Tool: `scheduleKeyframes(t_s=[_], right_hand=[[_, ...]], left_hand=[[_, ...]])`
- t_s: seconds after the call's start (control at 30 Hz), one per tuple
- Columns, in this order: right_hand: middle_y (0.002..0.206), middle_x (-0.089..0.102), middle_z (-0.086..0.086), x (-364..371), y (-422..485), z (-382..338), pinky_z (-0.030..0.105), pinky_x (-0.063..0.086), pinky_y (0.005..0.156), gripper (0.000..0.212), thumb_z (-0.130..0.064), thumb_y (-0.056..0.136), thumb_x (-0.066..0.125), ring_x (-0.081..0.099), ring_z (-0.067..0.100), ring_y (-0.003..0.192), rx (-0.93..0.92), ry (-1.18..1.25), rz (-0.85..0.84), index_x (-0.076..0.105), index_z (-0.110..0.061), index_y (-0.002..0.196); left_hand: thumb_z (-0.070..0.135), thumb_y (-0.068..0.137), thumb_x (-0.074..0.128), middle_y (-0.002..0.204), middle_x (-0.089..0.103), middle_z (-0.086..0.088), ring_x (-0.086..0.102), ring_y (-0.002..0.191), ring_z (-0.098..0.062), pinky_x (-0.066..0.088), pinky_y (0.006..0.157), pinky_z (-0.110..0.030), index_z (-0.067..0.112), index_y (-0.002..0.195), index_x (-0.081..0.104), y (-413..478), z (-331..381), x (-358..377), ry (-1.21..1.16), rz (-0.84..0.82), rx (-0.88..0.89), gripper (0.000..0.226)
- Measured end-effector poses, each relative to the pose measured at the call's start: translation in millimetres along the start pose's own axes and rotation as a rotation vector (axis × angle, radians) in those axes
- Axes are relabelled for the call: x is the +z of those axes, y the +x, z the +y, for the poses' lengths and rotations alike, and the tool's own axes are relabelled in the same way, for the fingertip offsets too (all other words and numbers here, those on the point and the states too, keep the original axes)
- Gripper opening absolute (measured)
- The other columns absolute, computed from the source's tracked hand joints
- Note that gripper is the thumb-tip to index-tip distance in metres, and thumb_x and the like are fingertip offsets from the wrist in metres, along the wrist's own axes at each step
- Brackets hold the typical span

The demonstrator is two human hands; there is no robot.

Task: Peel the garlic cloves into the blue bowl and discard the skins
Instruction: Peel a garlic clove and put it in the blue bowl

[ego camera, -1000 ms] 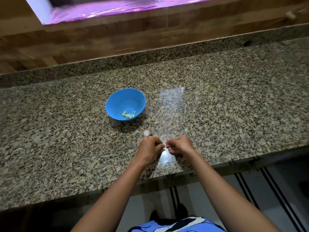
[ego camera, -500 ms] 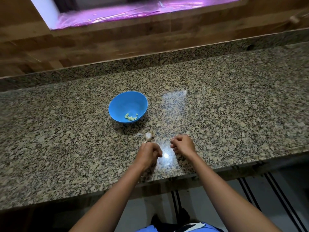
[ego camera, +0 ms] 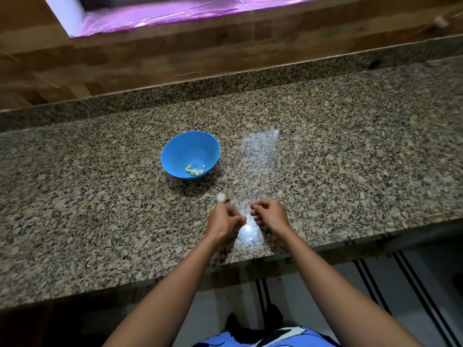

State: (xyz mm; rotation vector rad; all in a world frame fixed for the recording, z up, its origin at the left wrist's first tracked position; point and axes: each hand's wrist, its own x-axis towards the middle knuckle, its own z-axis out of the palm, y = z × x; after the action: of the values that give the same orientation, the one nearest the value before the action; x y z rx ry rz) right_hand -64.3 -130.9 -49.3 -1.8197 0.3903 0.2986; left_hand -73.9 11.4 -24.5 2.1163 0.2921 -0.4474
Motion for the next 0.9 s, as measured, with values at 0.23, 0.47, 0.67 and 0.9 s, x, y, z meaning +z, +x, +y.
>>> scheduleKeyframes(t_s=[0.23, 0.47, 0.67, 0.9], right_hand=[[0.084, 0.069, 0.003, -2, -2, 0, 0.029, 0.055, 0.068, 0.015, -0.008, 0.092, 0.054, 0.061, 0.013, 0.068, -0.036, -0.078, -0.041, 0.067, -0.010, 0.100], [0.117, 0.064, 0.000, -5, -7, -25, 0.021, 0.054, 0.074, 0.029, -0.011, 0.091, 0.054, 0.064, 0.012, 0.093, -0.258, -0.195, -0.362, 0.062, -0.013, 0.119], [0.087, 0.072, 0.007, -5, 2, -45, 0.035, 0.052, 0.065, 0.018, -0.010, 0.088, 0.061, 0.062, 0.027, 0.067, -0.295, -0.114, -0.288, 0.070, -0.009, 0.103], [0.086, 0.070, -0.002, 0, 4, -46, 0.010, 0.042, 0.055, 0.017, -0.014, 0.088, 0.061, 0.052, -0.009, 0.055, -0.376, -0.219, -0.257, 0.070, -0.012, 0.103]], left_hand=[[0.018, 0.083, 0.071, 0.072, 0.067, -0.001, 0.064, 0.066, -0.011, 0.056, 0.065, -0.031, 0.011, 0.075, 0.064, 0, 3, 7, 0.264, 0.046, 0.114, 0.013], [-0.008, 0.084, 0.058, 0.086, 0.069, -0.022, 0.069, 0.066, -0.021, 0.059, 0.064, -0.025, -0.011, 0.098, 0.065, 3, 4, -30, -0.779, -0.128, -0.236, 0.015], [-0.006, 0.086, 0.058, 0.083, 0.070, -0.019, 0.069, 0.069, -0.019, 0.058, 0.065, -0.023, -0.009, 0.099, 0.066, 5, 19, -38, -0.660, -0.122, -0.050, 0.016], [0.009, 0.084, 0.067, 0.085, 0.070, -0.021, 0.067, 0.067, -0.022, 0.058, 0.065, -0.028, -0.005, 0.093, 0.069, 11, 15, -32, -0.562, -0.032, 0.017, 0.017]])
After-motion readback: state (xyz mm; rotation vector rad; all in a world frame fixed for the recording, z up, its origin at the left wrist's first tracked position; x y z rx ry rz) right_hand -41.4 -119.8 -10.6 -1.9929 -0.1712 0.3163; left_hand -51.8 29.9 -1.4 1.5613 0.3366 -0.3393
